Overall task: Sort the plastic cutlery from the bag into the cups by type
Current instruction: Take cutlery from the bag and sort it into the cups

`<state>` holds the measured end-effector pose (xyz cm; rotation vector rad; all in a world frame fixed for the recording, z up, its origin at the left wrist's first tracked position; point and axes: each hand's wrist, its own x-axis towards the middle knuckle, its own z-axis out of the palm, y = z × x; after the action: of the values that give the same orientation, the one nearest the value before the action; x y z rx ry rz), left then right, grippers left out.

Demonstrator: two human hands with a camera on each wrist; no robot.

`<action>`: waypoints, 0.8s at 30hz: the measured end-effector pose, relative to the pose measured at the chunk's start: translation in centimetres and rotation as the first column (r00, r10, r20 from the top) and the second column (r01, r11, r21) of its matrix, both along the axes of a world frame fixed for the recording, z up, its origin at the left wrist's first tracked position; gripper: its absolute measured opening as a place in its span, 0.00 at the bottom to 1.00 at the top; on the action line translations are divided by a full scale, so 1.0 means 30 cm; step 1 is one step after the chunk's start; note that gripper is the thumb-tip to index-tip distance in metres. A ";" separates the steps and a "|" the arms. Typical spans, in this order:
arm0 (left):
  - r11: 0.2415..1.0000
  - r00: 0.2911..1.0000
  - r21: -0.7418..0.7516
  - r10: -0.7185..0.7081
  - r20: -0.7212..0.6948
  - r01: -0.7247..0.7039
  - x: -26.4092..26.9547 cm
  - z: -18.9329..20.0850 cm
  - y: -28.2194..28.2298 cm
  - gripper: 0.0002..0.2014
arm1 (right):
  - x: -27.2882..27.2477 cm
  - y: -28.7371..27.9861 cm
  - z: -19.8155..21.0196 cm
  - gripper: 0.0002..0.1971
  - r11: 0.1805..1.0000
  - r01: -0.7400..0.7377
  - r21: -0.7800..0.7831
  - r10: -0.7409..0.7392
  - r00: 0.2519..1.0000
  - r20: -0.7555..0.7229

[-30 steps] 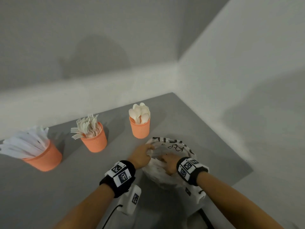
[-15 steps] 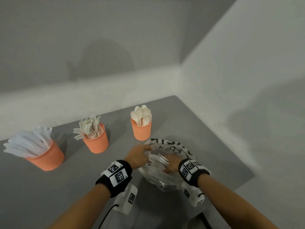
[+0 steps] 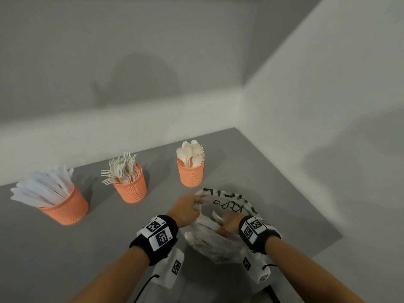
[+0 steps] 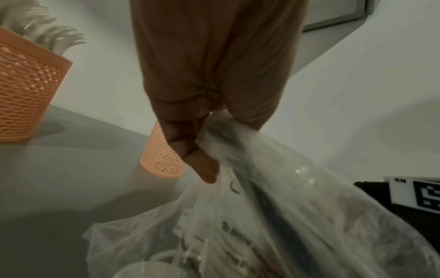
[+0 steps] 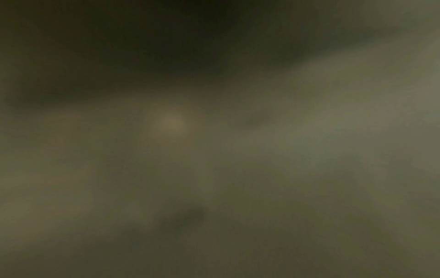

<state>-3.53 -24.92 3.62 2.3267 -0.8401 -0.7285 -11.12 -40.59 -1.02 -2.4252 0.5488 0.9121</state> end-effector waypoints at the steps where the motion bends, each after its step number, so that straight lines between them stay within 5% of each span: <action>1: 1.000 1.000 -0.006 0.006 0.004 -0.006 -0.004 -0.005 0.002 0.20 | -0.002 0.006 -0.004 0.22 1.000 -0.010 -0.012 0.010 1.000 -0.015; 16: 0.985 0.991 -0.148 0.099 0.091 -0.085 0.014 0.003 -0.017 0.23 | -0.004 -0.030 0.034 0.22 0.993 0.097 0.074 -0.115 0.943 0.313; 20: 0.988 0.990 -0.125 0.107 0.096 -0.094 0.021 -0.005 -0.041 0.24 | -0.020 -0.045 0.050 0.20 0.993 0.093 0.071 -0.110 0.953 0.283; 24: 0.992 0.990 -0.104 0.082 0.113 -0.070 0.028 -0.004 -0.057 0.24 | -0.034 -0.056 0.060 0.30 0.994 0.106 -0.022 -0.101 0.977 0.187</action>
<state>-2.70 -26.63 3.50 2.3155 -0.8143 -0.5108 -12.13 -42.28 0.77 -2.4519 0.6176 0.6309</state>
